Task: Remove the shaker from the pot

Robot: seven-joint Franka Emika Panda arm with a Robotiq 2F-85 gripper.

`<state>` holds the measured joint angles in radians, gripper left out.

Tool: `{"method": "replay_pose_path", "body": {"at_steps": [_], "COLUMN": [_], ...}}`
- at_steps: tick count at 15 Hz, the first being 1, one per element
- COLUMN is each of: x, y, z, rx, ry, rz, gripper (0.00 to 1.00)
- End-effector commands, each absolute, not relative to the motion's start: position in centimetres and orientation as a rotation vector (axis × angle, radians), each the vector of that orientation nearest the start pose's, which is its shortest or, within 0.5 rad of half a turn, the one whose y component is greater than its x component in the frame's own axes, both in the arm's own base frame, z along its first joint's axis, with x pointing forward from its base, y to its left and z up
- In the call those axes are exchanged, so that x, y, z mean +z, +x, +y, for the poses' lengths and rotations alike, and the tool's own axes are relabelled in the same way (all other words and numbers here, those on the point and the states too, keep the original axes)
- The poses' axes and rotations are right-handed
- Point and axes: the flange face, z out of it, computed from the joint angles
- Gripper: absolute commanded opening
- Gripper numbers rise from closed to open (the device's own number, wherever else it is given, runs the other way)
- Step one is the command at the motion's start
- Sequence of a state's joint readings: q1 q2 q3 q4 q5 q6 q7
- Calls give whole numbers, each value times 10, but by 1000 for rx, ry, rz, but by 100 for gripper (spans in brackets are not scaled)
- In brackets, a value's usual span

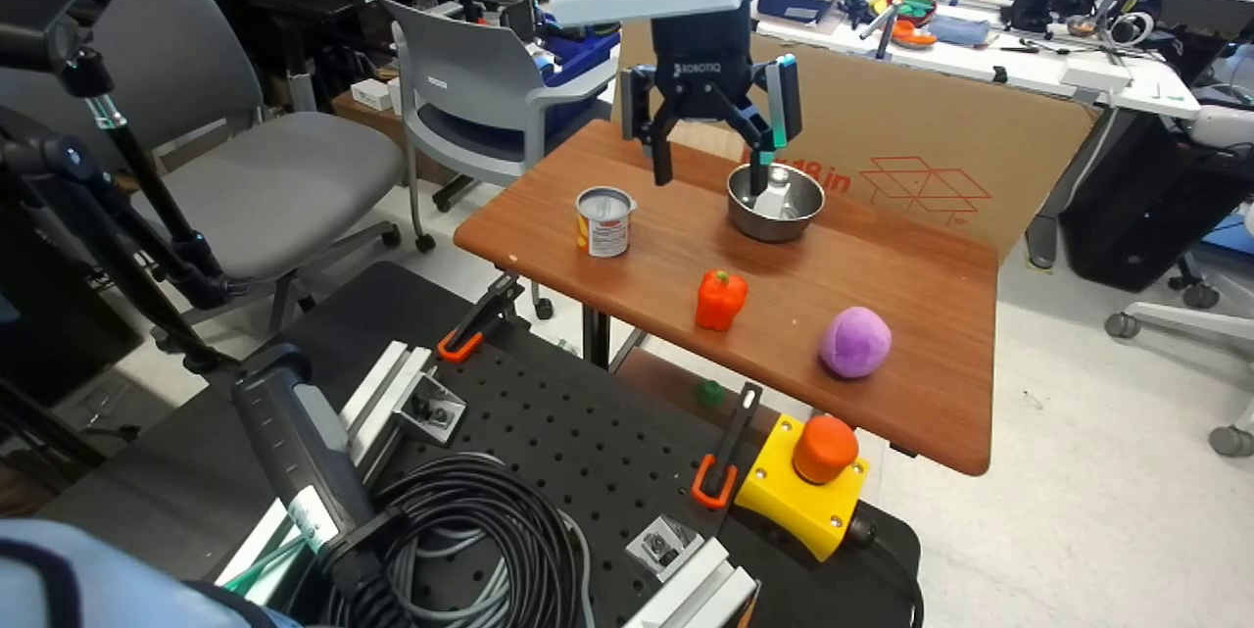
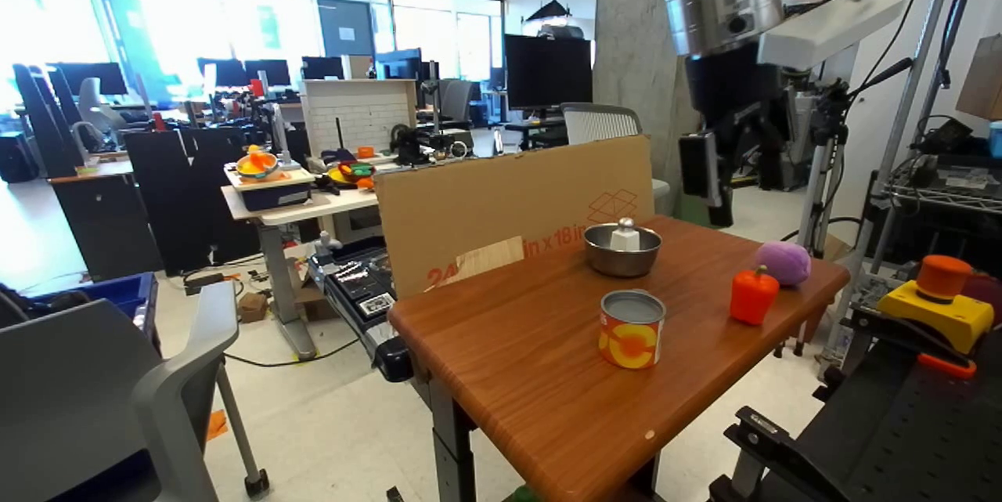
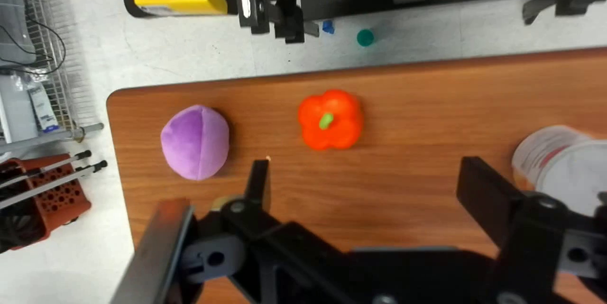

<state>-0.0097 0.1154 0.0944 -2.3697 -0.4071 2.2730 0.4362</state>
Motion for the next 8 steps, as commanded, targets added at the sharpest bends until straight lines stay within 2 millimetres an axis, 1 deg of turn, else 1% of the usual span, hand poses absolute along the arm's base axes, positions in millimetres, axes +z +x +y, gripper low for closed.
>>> {"method": "replay_pose_path", "body": {"at_steps": [1,3,5,8], "x": [249,243,238,232], "y": [546,569,588,607], "z": [23,17,14,6], "rx": [194,151,123,83], "ry": [-3482,-3456,-3443,-3385], "rz": [280,383,443,514], "gripper": [100,100,100,100]}}
